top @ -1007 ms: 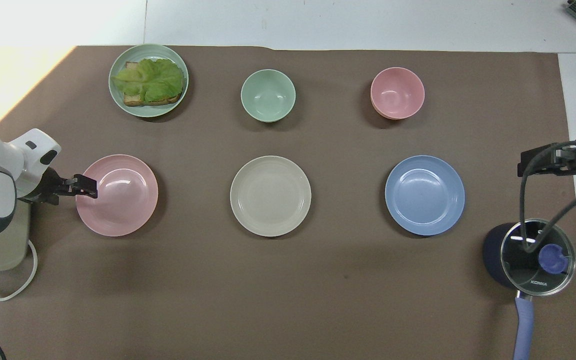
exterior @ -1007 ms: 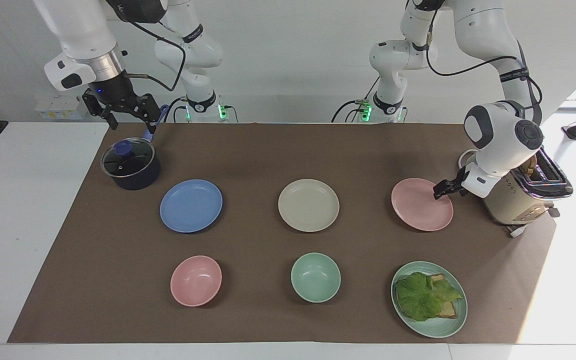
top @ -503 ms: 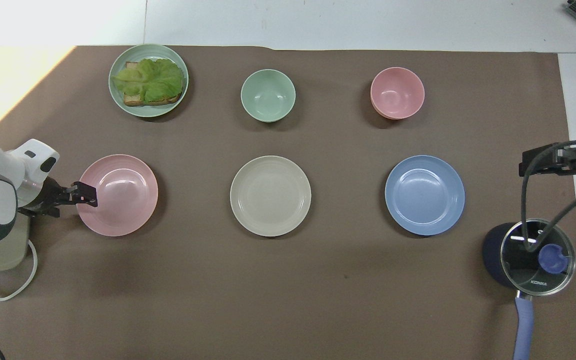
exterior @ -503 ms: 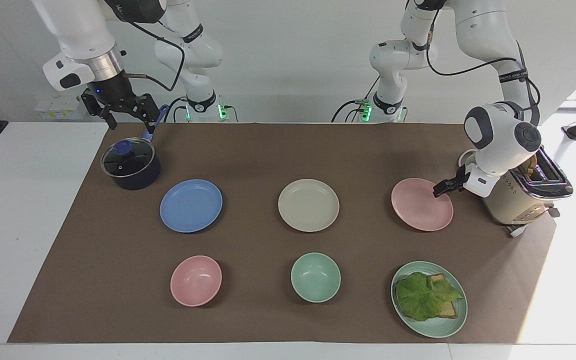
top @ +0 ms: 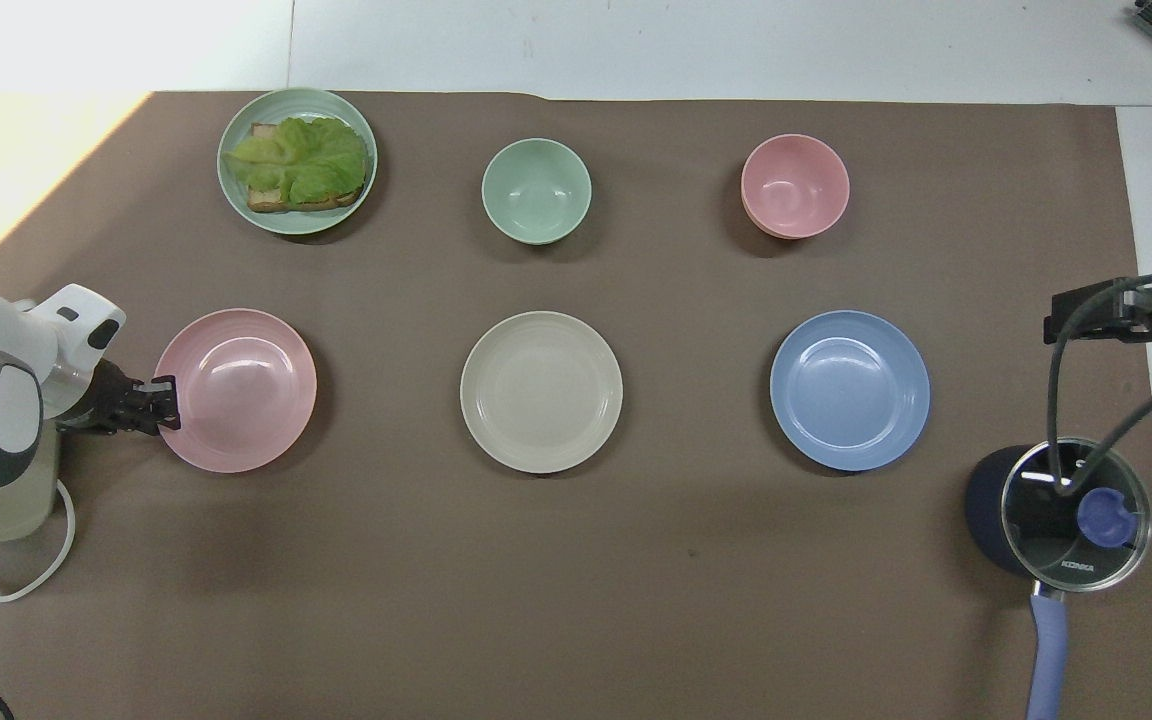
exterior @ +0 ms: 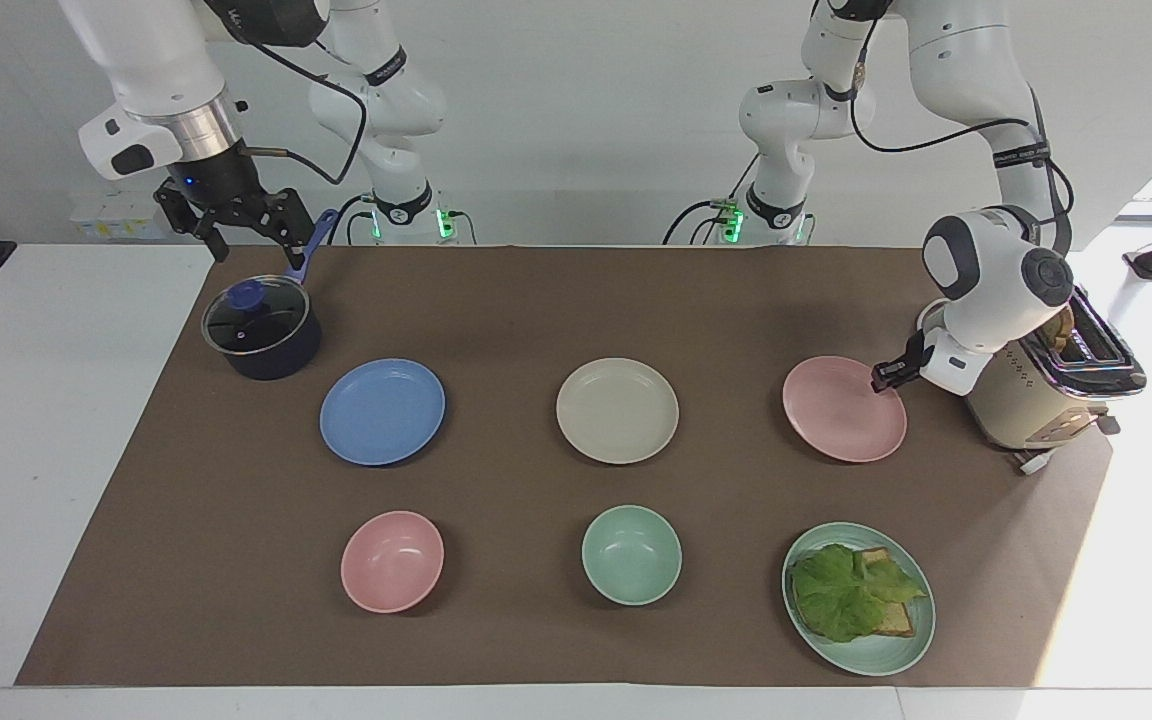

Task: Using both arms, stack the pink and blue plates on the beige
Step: 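Grasp the pink plate rim with the left gripper and lift it, then carry the pink plate onto the beige plate with the left gripper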

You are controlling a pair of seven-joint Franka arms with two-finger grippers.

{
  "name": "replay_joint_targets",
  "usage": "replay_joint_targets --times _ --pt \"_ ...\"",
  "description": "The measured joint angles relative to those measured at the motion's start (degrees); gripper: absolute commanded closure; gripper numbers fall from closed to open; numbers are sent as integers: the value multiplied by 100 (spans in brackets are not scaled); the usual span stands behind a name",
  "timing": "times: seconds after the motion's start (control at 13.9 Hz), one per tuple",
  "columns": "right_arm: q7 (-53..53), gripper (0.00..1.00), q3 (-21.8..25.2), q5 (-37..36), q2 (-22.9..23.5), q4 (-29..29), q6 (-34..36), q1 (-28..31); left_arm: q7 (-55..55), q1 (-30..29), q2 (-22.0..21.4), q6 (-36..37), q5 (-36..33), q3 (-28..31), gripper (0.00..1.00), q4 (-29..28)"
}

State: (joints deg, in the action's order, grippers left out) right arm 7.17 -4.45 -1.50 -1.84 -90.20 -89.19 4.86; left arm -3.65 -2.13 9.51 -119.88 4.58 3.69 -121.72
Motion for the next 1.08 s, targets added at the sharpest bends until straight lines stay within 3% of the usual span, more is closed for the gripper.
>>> replay_joint_targets --times 0.36,0.65,0.79,0.93,1.08 --pt "-1 0 36 0 0 0 0 0 10 0 -49 235 29 -10 100 76" --pt "-2 0 75 0 4 -7 -134 2 -1 11 -139 1942 405 -34 100 1145" --pt "-9 0 105 1 19 -58 -285 33 -162 30 -230 2410 653 -174 100 1596" --pt "-25 0 114 2 29 -144 -451 73 -685 207 -271 2433 775 -460 100 1644" --pt "-27 0 116 2 44 -303 -741 78 -1514 789 -260 2222 922 -605 100 1636"
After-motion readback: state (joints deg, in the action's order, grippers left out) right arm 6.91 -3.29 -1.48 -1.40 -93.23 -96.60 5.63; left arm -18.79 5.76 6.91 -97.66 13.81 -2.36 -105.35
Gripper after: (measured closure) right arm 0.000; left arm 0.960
